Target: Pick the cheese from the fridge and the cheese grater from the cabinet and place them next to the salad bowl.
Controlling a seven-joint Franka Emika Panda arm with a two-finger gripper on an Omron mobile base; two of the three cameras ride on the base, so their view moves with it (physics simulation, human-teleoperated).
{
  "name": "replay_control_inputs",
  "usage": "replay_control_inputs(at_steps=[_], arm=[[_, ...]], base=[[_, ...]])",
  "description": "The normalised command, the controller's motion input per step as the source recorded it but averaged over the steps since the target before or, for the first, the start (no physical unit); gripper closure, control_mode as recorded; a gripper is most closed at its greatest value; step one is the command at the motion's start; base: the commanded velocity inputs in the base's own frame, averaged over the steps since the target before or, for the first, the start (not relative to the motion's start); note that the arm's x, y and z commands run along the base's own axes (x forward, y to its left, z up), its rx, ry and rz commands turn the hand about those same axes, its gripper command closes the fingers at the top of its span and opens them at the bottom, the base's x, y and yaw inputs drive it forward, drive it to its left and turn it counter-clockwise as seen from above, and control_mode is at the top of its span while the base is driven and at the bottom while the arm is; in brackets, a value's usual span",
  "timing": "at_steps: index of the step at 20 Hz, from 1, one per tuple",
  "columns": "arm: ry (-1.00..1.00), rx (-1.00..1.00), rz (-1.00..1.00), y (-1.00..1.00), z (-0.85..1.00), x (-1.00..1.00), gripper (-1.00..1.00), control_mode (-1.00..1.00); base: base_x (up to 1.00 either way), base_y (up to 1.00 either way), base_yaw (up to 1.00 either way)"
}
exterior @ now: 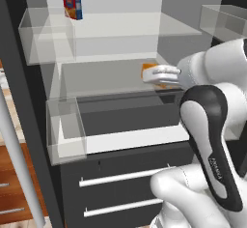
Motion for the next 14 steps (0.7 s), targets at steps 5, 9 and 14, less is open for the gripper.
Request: replay_control_inputs(at_steps=[5, 9, 14], arm=[[0.0, 0.0, -0.01, -0.13, -0.03, -1.0, 1.0, -1.0], [0.11, -0.03, -0.1, -0.07, -0.14, -0.59, 1.0, -1.0], [0.23, -0.11, -0.22, -0.14, -0.29, -0.03, 1.0, -1.0]], base=[[0.0, 0.0, 0.0], [0.0, 0.0, 0.0], [0.0, 0.0, 0.0]])
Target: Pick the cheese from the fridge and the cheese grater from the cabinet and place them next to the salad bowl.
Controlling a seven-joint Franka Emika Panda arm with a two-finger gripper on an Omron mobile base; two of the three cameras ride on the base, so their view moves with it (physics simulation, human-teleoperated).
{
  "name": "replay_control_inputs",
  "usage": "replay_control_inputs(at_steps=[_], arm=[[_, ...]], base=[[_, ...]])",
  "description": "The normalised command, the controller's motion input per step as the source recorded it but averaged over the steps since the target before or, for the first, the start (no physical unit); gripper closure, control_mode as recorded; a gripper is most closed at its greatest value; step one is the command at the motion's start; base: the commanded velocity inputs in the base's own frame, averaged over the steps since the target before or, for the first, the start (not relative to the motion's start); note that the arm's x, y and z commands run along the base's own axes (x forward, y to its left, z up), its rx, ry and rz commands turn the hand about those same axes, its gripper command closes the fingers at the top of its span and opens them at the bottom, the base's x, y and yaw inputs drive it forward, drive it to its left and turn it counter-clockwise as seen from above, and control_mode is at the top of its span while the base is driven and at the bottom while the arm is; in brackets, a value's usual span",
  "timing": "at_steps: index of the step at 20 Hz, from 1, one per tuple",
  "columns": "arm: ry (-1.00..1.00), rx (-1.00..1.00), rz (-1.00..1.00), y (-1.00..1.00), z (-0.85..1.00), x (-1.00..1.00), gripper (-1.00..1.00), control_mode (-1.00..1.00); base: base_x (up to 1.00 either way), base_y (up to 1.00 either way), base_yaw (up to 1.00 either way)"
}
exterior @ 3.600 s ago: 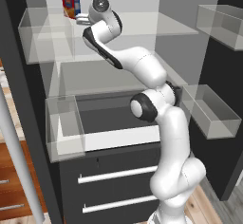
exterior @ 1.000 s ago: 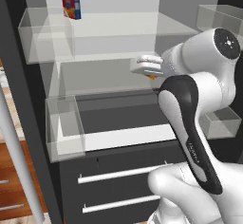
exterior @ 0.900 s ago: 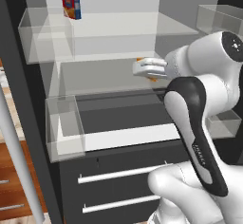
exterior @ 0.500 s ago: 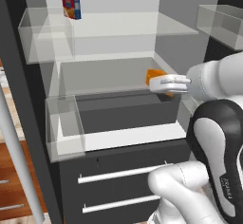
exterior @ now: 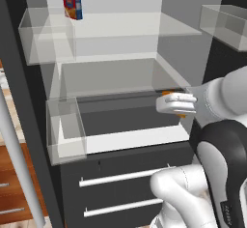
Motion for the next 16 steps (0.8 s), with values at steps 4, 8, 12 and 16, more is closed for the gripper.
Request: replay_control_inputs(at_steps=[4, 8, 12, 16], arm=[[0.01, 0.0, -0.03, 0.0, -0.01, 0.0, 1.0, -1.0], [0.0, 0.0, 0.0, 0.0, 0.0, 0.0, 1.0, -1.0], [0.0, 0.0, 0.0, 0.0, 0.0, 0.0, 1.0, 1.0], [0.0, 0.0, 0.0, 0.0, 0.0, 0.0, 1.0, 1.0]], base=[[0.0, 0.0, 0.0], [0.0, 0.0, 0.0], [-0.27, 0.0, 0.0], [-1.0, 0.0, 0.0]])
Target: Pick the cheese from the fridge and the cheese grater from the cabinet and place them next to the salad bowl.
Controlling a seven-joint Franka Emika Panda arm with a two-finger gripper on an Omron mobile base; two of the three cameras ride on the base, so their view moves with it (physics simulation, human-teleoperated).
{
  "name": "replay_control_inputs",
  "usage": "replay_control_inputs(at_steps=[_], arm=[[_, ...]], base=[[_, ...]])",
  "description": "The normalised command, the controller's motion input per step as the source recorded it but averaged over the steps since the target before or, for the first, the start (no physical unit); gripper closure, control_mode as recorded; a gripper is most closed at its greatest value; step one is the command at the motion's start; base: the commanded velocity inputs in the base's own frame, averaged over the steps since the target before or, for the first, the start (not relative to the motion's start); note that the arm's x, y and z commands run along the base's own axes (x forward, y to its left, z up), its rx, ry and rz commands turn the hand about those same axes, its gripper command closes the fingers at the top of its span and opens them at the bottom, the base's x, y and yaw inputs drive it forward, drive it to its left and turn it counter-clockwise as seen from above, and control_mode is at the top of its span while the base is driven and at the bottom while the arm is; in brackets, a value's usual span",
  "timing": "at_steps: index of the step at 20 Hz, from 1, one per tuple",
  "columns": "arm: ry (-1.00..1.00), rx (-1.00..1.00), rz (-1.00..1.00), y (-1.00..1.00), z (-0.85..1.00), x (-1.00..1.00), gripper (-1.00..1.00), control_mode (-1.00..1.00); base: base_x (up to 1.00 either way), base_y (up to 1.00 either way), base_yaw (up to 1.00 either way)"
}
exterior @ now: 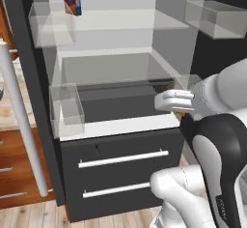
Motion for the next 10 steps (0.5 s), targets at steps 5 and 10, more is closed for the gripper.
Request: replay_control_inputs(at_steps=[5, 10], arm=[[0.0, 0.0, 0.0, 0.0, 0.0, 0.0, 1.0, 1.0], [0.0, 0.0, 0.0, 0.0, 0.0, 0.0, 1.0, 1.0]], base=[[-1.0, 0.14, 0.04], [-1.0, 0.17, 0.21]])
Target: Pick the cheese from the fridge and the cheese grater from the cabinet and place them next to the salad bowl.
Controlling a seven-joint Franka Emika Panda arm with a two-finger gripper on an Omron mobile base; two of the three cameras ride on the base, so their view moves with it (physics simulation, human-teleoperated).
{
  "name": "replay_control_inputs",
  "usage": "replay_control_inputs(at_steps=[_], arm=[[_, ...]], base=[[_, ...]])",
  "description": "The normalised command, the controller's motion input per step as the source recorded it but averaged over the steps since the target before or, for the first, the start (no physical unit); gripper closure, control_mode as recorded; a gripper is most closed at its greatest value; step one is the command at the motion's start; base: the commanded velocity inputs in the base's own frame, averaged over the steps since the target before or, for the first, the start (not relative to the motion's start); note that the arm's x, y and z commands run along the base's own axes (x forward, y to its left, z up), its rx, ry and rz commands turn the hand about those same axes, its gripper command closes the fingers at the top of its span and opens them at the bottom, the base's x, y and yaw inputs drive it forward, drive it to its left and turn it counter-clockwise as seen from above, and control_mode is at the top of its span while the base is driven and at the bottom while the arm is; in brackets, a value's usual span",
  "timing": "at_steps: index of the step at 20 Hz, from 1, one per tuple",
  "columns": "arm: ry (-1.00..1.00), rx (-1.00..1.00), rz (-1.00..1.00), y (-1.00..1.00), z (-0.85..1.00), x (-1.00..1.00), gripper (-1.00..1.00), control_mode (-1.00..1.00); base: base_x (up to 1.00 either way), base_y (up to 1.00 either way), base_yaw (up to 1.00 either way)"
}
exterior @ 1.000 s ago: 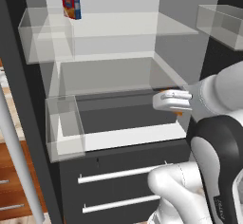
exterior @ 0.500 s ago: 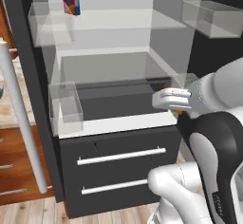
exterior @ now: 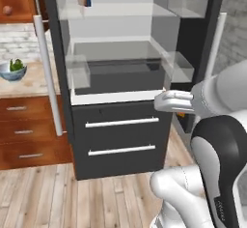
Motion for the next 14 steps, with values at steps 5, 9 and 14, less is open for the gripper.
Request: replay_control_inputs(at_steps=[5, 9, 14], arm=[[0.0, 0.0, 0.0, 0.0, 0.0, 0.0, 1.0, 1.0], [0.0, 0.0, 0.0, 0.0, 0.0, 0.0, 1.0, 1.0], [0.0, 0.0, 0.0, 0.0, 0.0, 0.0, 1.0, 1.0]], base=[[-0.98, 0.0, 0.65], [-0.77, 0.09, 0.72], [0.59, 0.66, 0.08]])
